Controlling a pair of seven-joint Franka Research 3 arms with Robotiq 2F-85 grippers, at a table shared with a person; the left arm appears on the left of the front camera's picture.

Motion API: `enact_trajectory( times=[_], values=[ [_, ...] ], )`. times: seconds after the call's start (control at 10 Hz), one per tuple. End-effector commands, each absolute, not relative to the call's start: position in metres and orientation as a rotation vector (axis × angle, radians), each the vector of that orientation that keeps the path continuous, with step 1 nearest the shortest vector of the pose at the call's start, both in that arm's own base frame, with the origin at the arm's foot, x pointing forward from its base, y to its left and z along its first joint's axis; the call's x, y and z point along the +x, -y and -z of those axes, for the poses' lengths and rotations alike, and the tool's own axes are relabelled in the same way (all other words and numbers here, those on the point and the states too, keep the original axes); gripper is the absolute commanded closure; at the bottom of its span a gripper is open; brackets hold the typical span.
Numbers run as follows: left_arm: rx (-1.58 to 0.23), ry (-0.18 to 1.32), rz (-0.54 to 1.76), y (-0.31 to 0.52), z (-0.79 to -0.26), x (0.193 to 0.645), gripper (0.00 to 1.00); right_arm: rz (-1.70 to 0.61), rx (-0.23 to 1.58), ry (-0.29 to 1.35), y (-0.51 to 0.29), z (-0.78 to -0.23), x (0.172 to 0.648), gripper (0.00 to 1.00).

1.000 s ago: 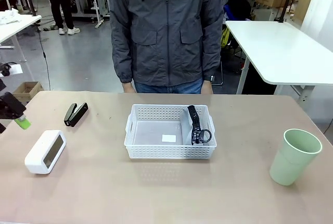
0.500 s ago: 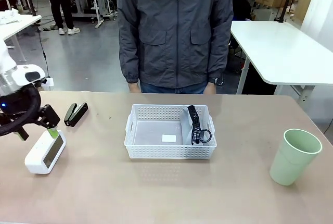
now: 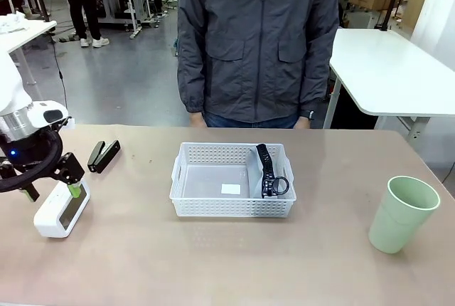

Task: Efficiently arrange items inside the basket to fit them all.
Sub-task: Pick up the Digital clock and place it inside the Organizing basket.

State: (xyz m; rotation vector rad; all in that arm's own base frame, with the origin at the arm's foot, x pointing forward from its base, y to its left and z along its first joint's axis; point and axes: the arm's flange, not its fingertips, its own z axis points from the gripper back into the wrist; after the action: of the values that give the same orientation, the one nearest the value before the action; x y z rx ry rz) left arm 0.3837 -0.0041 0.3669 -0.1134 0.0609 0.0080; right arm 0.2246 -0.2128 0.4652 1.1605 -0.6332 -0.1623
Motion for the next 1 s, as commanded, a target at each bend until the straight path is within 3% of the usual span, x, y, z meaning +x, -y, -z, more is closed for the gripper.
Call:
enact_trajectory(
  times=[0.0, 0.9],
  values=[
    [-0.154, -0.072, -0.001, 0.004, -0.346, 0.376, 0.0, 0.141, 1.166, 0.663, 0.214, -0.467, 0.227, 0.0],
    [-0.084, -0.094, 0.008, 0.008, -0.314, 0.383, 0.0, 0.141, 1.166, 0.663, 0.214, -0.467, 0.227, 0.0]
  ],
)
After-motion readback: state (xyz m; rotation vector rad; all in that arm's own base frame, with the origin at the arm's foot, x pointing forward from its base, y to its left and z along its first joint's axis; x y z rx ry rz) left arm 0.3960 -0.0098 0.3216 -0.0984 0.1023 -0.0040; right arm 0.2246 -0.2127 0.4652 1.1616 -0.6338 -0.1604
